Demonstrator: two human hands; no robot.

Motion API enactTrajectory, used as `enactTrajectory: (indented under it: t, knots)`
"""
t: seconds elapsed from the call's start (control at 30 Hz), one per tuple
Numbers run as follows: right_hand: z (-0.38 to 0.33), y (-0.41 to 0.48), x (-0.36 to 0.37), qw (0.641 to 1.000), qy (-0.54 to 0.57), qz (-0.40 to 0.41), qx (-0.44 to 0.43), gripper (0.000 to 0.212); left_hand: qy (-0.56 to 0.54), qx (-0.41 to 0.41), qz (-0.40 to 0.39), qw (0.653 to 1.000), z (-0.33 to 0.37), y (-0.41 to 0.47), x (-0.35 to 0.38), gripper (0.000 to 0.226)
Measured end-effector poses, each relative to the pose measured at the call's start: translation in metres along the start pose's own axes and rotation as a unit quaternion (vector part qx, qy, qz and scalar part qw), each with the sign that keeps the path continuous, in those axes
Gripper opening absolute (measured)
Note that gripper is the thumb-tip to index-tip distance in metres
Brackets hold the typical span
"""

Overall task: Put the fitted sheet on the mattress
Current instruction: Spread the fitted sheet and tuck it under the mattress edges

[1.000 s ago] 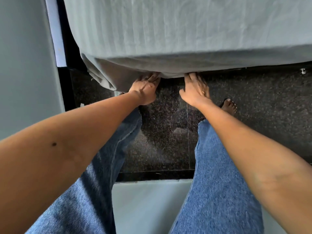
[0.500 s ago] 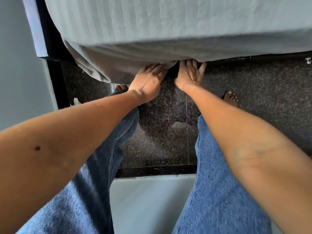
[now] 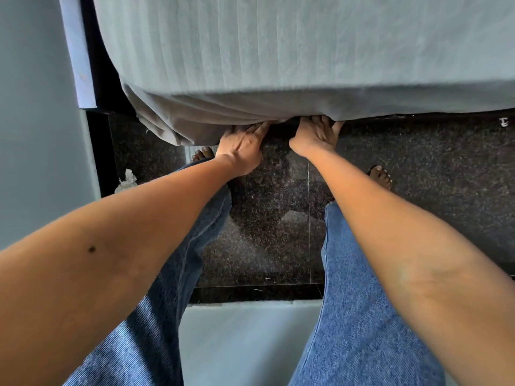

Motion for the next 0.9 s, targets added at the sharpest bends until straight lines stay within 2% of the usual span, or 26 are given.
enactTrajectory:
  t: [0.13,0.23,0.3,0.4,0.43,0.47,0.53,0.6,0.63,0.73,0.9]
  knots:
    - [0.002,0.001,0.004,0.999,-0.037,-0.018,-0.015,0.064,-0.019,-0.067,-0.036,0.997,0.007,0.008,0.002,0.064]
    - [0.003,0.000,0.006,0.996,-0.077,-0.019,-0.029,0.062,-0.046,-0.142,-0.019,0.989,0.010,0.017,-0.010,0.036]
    - [0.001,-0.003,0.006,0.995,-0.088,-0.024,-0.030,0.057,-0.017,-0.139,-0.093,0.986,0.014,0.026,-0.004,0.044]
    - [0.000,-0.004,0.005,0.996,-0.085,0.002,-0.030,0.022,-0.022,-0.136,-0.272,0.952,0.025,0.034,0.012,0.055]
    - [0.001,-0.005,0.006,0.996,-0.086,0.004,-0.029,0.020,-0.037,-0.147,-0.275,0.949,0.031,0.036,0.013,0.056]
    - [0.000,-0.005,0.007,0.996,-0.078,-0.003,-0.036,0.028,-0.041,-0.157,-0.257,0.953,0.035,0.034,0.013,0.059]
    - [0.000,-0.004,0.011,0.998,-0.056,-0.008,-0.041,0.049,-0.025,-0.167,-0.141,0.975,0.030,0.021,0.005,0.060]
    - [0.000,-0.006,0.009,0.997,-0.062,0.010,-0.038,0.061,-0.003,-0.095,-0.001,0.996,0.016,0.009,-0.004,0.059]
    - [0.001,-0.006,0.007,0.996,-0.074,0.020,-0.041,0.062,0.015,-0.047,0.020,0.999,0.006,0.011,-0.004,0.059]
    - [-0.001,-0.010,0.005,0.994,-0.082,0.055,-0.054,0.061,0.075,0.070,-0.003,0.995,-0.016,0.009,-0.011,0.064]
    - [-0.001,-0.014,0.006,0.987,-0.110,0.090,-0.078,0.051,0.134,0.148,0.037,0.979,-0.020,-0.018,-0.003,0.056]
Point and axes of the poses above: each hand's wrist, its own y-axis towards the middle knuckle, its own x-axis out of the palm, z = x × y, the point moved 7 cm from there along y, towards the middle knuckle, and after that the axes turned 15 degrees about -x, right-handed, at the moved point
